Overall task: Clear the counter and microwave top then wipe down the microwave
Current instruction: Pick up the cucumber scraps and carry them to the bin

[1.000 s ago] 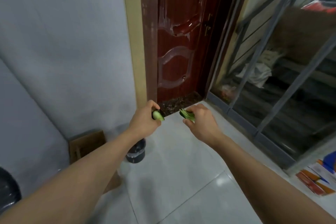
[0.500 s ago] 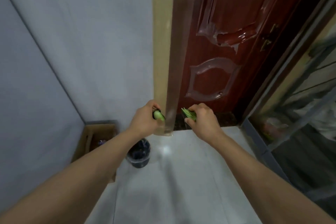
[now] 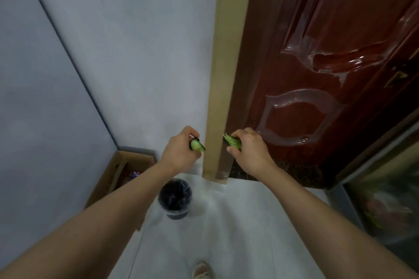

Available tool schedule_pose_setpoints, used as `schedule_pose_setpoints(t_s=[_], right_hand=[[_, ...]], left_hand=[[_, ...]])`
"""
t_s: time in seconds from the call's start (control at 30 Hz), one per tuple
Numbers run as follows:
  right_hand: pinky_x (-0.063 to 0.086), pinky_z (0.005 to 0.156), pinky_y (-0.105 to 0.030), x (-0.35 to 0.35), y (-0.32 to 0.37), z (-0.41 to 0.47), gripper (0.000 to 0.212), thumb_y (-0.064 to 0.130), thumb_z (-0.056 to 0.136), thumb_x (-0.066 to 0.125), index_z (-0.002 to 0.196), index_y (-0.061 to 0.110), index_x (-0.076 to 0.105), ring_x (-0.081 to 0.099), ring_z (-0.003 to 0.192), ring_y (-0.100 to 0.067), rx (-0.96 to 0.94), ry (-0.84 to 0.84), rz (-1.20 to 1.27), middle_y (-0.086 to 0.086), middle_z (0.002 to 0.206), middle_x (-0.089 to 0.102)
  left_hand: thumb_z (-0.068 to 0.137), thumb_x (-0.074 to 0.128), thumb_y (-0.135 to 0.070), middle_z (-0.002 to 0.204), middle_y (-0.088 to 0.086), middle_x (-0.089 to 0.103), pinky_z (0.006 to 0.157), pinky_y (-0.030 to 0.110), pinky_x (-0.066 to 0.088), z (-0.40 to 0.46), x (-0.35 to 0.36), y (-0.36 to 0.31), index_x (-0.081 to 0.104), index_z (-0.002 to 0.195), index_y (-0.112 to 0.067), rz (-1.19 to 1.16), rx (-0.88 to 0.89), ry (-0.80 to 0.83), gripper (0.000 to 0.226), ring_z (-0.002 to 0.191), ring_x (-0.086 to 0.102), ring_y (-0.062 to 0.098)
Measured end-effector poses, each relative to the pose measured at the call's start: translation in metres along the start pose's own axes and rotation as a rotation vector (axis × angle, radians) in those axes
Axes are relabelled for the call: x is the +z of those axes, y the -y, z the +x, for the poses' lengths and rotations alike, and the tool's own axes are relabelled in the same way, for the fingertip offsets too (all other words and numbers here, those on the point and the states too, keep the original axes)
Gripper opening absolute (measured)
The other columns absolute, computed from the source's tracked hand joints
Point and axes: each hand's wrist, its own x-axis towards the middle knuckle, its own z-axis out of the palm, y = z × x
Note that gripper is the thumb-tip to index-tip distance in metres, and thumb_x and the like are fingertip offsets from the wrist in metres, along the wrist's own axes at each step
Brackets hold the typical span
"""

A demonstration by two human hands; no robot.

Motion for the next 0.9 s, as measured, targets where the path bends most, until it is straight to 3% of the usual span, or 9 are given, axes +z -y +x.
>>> schedule_pose_setpoints(t_s=[0.27,0.47,0.63,0.77,0.9], right_hand=[[0.040,0.081,-0.033,0.018,-0.003,0.106,0.031,0.021,0.087,0.063,0.116,0.008,0.060,0.051,0.104,-0.026,-0.136,0.101,0.002,-0.010,0.112,0.053],[0.028,0.071,-0.025,0.036,0.003,0.166,0.027,0.021,0.087,0.063,0.110,0.007,0.060,0.050,0.100,-0.025,-0.261,0.164,0.015,-0.010,0.107,0.053],[0.039,0.082,-0.031,0.062,0.006,0.216,0.030,0.020,0.087,0.064,0.113,0.007,0.059,0.050,0.102,-0.026,-0.417,0.236,0.029,-0.011,0.109,0.053],[0.039,0.081,-0.028,0.085,0.007,0.262,0.028,0.020,0.089,0.060,0.115,0.008,0.057,0.049,0.102,-0.024,-0.592,0.339,0.033,-0.010,0.110,0.051],[0.040,0.082,-0.031,0.109,0.008,0.296,0.027,0.017,0.088,0.059,0.114,0.007,0.058,0.050,0.102,-0.026,-0.762,0.451,0.034,-0.011,0.109,0.052]], left_hand=[[0.079,0.066,-0.008,0.099,0.006,0.064,0.075,0.036,0.052,0.081,-0.010,0.016,0.051,0.107,-0.019,0.006,-0.129,-0.103,0.034,0.085,0.061,0.025],[0.078,0.064,-0.008,0.100,0.003,0.064,0.072,0.034,0.050,0.113,-0.019,0.025,0.049,0.106,-0.022,0.006,-0.226,-0.184,0.034,0.086,0.061,0.023],[0.079,0.065,-0.010,0.100,0.002,0.066,0.070,0.035,0.053,0.135,-0.016,0.039,0.050,0.108,-0.020,-0.016,-0.340,-0.280,0.035,0.081,0.063,0.022],[0.077,0.066,-0.009,0.097,0.002,0.065,0.068,0.031,0.053,0.149,-0.006,0.047,0.052,0.110,-0.018,-0.051,-0.492,-0.405,0.037,0.078,0.065,0.022],[0.075,0.068,-0.010,0.103,0.000,0.062,0.082,0.035,0.052,0.153,0.013,0.052,0.054,0.110,-0.017,-0.096,-0.655,-0.547,0.038,0.093,0.060,0.021]])
